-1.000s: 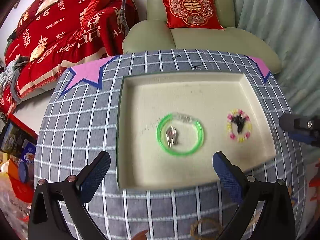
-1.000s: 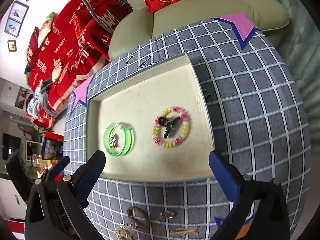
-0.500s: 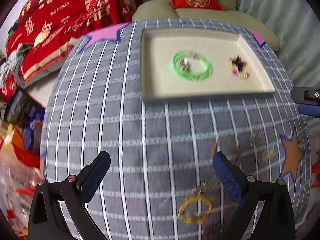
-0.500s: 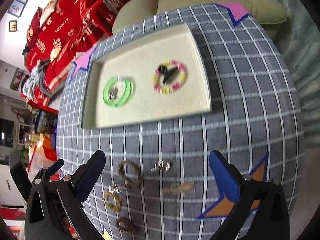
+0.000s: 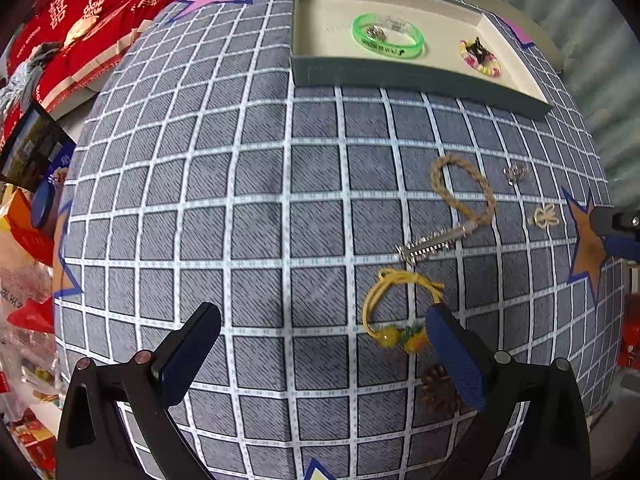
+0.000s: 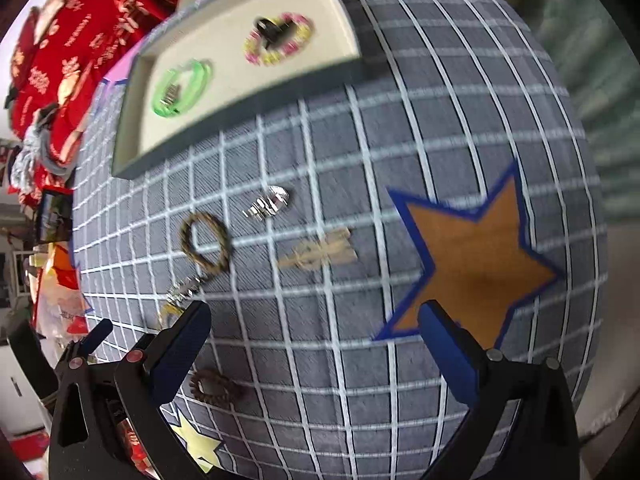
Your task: Organize jewelry
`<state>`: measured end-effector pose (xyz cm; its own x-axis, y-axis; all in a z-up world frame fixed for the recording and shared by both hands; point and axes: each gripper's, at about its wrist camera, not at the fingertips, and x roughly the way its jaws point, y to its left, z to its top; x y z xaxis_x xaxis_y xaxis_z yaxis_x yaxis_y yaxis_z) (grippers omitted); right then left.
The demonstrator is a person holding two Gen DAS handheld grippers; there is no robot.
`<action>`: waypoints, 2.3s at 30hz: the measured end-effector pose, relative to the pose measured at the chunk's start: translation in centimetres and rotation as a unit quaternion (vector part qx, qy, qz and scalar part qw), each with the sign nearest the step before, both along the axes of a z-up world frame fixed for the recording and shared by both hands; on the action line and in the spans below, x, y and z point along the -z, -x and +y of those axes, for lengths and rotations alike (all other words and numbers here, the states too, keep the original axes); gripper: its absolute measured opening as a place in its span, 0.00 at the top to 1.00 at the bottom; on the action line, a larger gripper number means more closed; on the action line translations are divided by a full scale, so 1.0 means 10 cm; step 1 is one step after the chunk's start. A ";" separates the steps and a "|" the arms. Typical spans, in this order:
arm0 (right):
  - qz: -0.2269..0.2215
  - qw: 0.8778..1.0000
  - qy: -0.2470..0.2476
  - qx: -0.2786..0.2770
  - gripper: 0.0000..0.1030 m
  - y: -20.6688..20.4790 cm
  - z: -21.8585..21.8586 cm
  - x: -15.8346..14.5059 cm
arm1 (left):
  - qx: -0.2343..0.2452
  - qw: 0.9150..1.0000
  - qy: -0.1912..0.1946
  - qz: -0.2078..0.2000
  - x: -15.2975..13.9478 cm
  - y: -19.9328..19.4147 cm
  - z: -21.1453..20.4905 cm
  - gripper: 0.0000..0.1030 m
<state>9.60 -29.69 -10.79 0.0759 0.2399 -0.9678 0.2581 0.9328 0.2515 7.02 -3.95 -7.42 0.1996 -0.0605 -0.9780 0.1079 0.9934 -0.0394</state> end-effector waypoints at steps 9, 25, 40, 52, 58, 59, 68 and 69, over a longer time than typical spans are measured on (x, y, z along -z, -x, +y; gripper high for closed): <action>0.027 0.997 0.005 0.070 0.00 0.03 -0.03 0.21 | 0.001 1.000 0.003 0.010 0.12 0.04 -0.11 0.00; 0.037 0.988 0.084 0.127 0.26 -0.40 0.20 0.43 | -0.018 1.000 -0.010 0.013 0.44 0.05 -0.13 0.00; 0.009 0.993 0.121 0.010 0.81 -0.42 0.58 0.36 | 0.002 1.000 -0.006 0.003 0.42 0.09 -0.32 0.21; -0.001 0.998 0.056 0.026 0.89 -0.01 0.23 0.31 | 0.031 0.998 0.047 0.000 0.20 0.06 -0.28 0.87; -0.019 0.999 0.036 0.025 0.89 0.23 -0.05 0.21 | 0.031 0.997 0.064 -0.007 0.08 0.07 -0.16 0.87; -0.021 0.999 0.035 0.024 0.89 0.28 -0.03 0.17 | 0.032 0.997 0.067 -0.008 0.07 0.06 -0.15 0.87; -0.036 0.999 0.027 0.023 0.89 0.36 -0.34 -0.11 | 0.033 0.995 0.087 -0.029 -0.18 0.13 -0.07 0.87; -0.037 0.999 0.027 0.023 0.89 0.36 -0.31 -0.08 | 0.034 0.995 0.088 -0.031 -0.20 0.13 -0.06 0.87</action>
